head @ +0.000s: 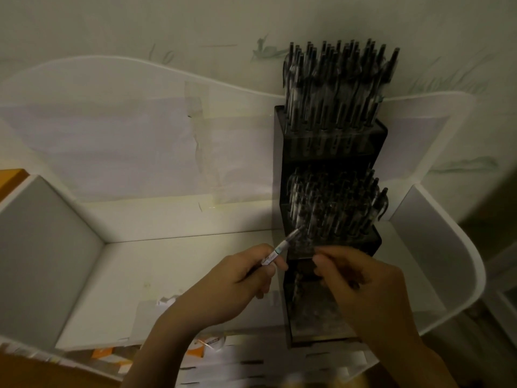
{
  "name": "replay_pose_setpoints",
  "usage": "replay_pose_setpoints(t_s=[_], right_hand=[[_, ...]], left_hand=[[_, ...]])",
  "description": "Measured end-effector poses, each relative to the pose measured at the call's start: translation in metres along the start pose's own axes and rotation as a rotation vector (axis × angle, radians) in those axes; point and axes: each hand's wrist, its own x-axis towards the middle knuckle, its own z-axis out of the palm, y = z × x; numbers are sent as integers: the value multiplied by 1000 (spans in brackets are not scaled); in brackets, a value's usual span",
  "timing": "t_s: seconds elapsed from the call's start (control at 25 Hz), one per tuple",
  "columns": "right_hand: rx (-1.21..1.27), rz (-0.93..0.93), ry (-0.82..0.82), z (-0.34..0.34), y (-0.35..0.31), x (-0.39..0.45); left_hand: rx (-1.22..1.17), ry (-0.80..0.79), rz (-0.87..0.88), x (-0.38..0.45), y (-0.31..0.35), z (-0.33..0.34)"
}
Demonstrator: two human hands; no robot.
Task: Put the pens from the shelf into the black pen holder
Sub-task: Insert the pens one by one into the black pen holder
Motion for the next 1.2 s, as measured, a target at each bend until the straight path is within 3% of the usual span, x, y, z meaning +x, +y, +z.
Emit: replay_pose_setpoints(t_s=[0.2,0.36,0.48,0.64,1.2], right_hand=[[286,94,-102,4,-23,10],[356,114,57,-19,-37,14],[149,-27,214,-41,-40,14],[-161,-223,90,-32,-15,7],[-218,-163,-117,14,64,-8]], left_hand=[[23,-34,84,3,11,11],[26,84,73,1,14,10],[68,217,22,-2,6,5],[33,306,-13,-1,1,2],[54,300,-51,0,0,9]])
